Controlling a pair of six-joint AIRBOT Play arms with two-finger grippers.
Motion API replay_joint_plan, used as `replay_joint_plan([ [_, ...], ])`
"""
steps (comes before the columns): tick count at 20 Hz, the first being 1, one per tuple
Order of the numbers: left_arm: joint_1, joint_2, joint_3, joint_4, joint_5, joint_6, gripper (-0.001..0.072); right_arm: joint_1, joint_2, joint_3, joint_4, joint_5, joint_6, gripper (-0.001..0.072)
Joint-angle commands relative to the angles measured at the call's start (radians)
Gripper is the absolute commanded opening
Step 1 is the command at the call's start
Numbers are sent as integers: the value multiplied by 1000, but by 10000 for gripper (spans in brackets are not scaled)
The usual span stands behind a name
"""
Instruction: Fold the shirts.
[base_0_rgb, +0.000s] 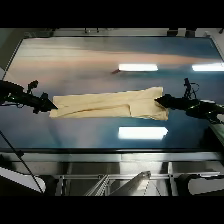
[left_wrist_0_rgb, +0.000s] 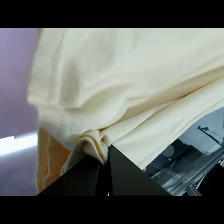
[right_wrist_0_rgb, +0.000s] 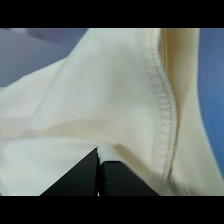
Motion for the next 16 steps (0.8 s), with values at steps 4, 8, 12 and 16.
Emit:
replay_joint_plan([
  [4,-6,-1,57,-90,36,-35,21,1,-3,43,5,7,7,22],
  [8,-8,-1,71,-84,7,-63,199,4,-5,43,0,-31,7,63],
  [12,-3,0,71,-85,29,-71,404,6,-2,46,-27,-13,40,310],
  [16,26,42,71,-85,98,-93,715,-42,60,86,-182,156,204,417],
])
